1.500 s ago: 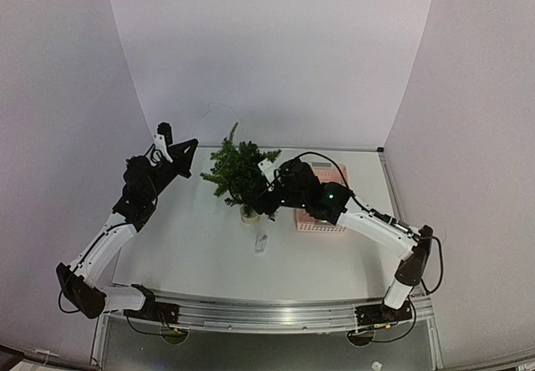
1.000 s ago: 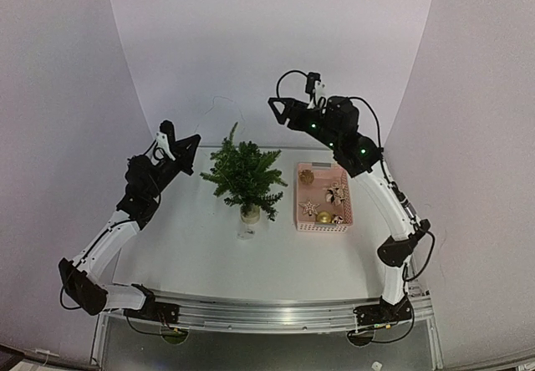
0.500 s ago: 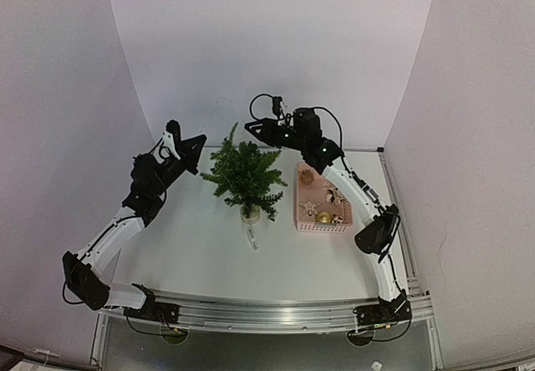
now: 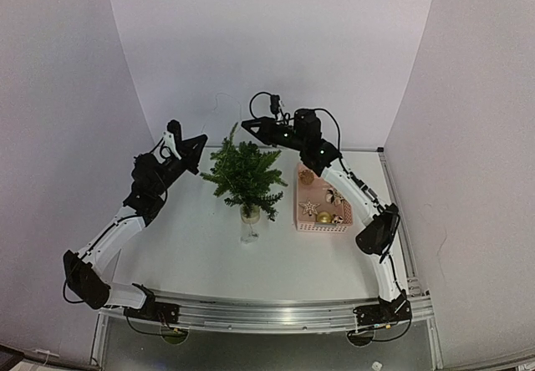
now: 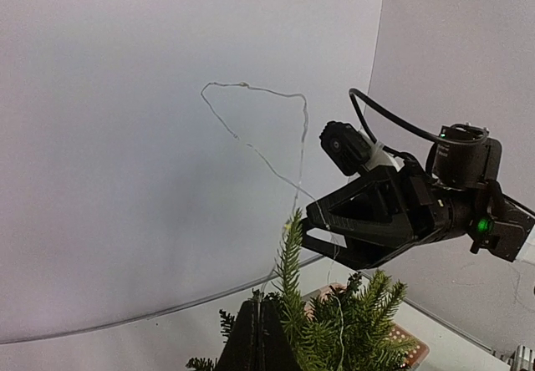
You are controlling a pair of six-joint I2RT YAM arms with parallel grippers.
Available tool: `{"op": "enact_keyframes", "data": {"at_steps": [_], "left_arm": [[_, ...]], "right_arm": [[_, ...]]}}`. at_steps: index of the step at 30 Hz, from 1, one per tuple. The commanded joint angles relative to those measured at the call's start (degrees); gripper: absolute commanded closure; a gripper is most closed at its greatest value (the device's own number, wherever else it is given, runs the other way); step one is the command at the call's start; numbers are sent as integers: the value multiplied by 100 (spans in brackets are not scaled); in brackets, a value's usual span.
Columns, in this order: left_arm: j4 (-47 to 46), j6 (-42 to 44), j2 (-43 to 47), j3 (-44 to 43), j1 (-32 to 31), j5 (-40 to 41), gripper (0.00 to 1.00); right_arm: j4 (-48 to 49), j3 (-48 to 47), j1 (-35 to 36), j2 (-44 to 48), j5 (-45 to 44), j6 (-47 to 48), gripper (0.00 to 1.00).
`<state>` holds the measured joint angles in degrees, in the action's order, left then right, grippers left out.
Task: Decorate the small christmas tree
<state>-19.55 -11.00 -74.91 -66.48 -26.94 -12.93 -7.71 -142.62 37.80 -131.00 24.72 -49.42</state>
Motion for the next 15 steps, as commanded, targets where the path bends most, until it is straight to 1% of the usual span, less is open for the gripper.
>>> {"op": "enact_keyframes", "data": {"at_steps": [1, 9, 15], "left_arm": [[-179, -60, 34, -85, 22, -17, 100], [-172, -37, 64, -50, 22, -7, 100], [-172, -33, 50, -66, 21, -22, 100]], "right_arm": [[245, 369, 9, 739, -471, 296, 64], [211, 729, 66, 1101, -876, 521, 63], [203, 581, 197, 868, -873, 451, 51]]}}
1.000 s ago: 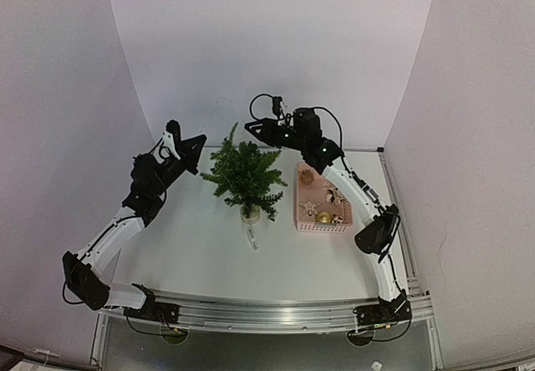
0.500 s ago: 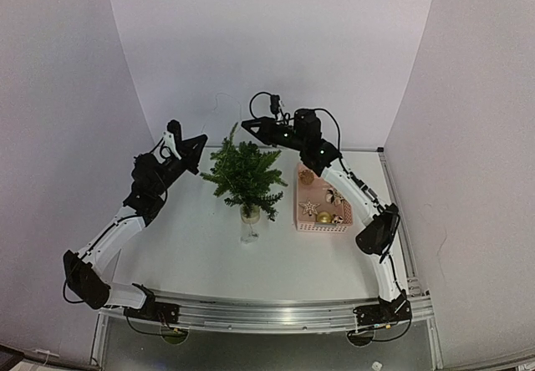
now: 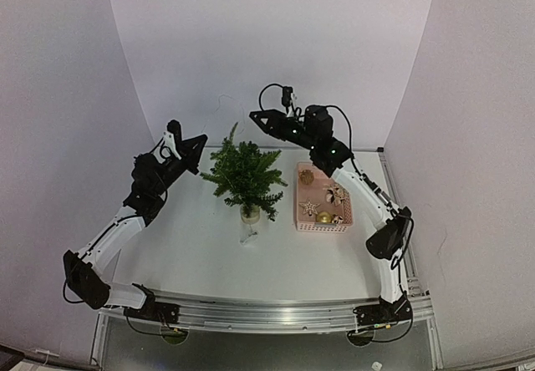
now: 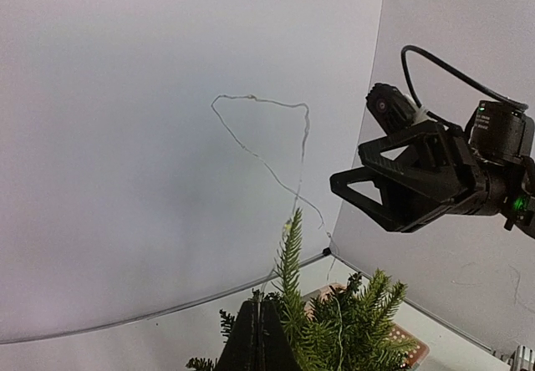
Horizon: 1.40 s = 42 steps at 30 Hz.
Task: Decorate the small christmas tree
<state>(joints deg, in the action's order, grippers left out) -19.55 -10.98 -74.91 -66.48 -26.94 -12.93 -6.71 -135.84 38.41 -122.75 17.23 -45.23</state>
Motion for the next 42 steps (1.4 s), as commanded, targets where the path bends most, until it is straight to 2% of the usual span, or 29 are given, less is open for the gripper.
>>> {"op": "enact_keyframes", "data": {"at_steps": [1, 7, 13, 27, 29, 33, 35, 42], "left_arm": [[-172, -35, 40, -74, 21, -26, 100], [-148, -5, 49, -111, 22, -8, 100], [-122, -18, 37, -122, 22, 1, 100], [-93, -40, 37, -174, 22, -51, 100], [-97, -36, 34, -175, 25, -41, 100], [-116, -35, 29, -190, 22, -43, 100], [-108, -14, 35, -191, 22, -45, 100], [38, 31, 114, -164, 30, 192, 100]], "right_arm": [[101, -164, 157, -39, -115, -12, 49], [90, -399, 268, -345, -134, -136, 51], [92, -594, 274, -513, -5, -252, 66], [29, -176, 282, -367, -331, -232, 65], [29, -341, 282, -484, -230, -274, 71], [40, -596, 282, -661, -85, -388, 94], [106, -718, 282, -739, 74, -419, 100], [130, -567, 190, -344, 4, -81, 100]]}}
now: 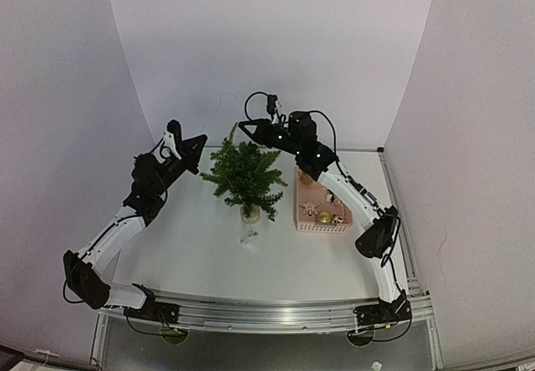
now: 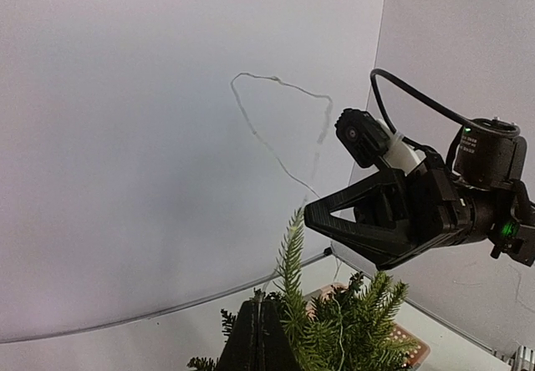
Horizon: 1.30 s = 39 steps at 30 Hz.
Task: Decorate the small christmas tree
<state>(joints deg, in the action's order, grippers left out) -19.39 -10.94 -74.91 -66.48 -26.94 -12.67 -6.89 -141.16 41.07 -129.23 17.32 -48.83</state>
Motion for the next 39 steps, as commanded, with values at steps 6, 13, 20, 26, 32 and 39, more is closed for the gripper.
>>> {"op": "enact_keyframes", "data": {"at_steps": [6, 13, 20, 26, 32, 39], "left_arm": [[55, 80, 155, -140, 31, 174, 100], [177, 94, 141, -197, 40, 214, 100], [524, 80, 326, -295, 40, 276, 100], [1094, -236, 492, -223, 87, 455, 100], [944, -493, 259, -202, 308, 602, 100], [1074, -594, 48, -268, 466, 415, 100]], "right_arm": [[140, 10, -164, 1019, -202, 1079, 100], [136, -155, -166, 1084, -168, 1246, 100], [10, -274, -162, 1303, -677, 2277, 100], [-78, 280, -166, 1417, -1519, 4354, 100], [-95, -50, -164, 828, -1979, 5359, 100], [-88, -419, -178, 382, -2714, 6006, 100]]}}
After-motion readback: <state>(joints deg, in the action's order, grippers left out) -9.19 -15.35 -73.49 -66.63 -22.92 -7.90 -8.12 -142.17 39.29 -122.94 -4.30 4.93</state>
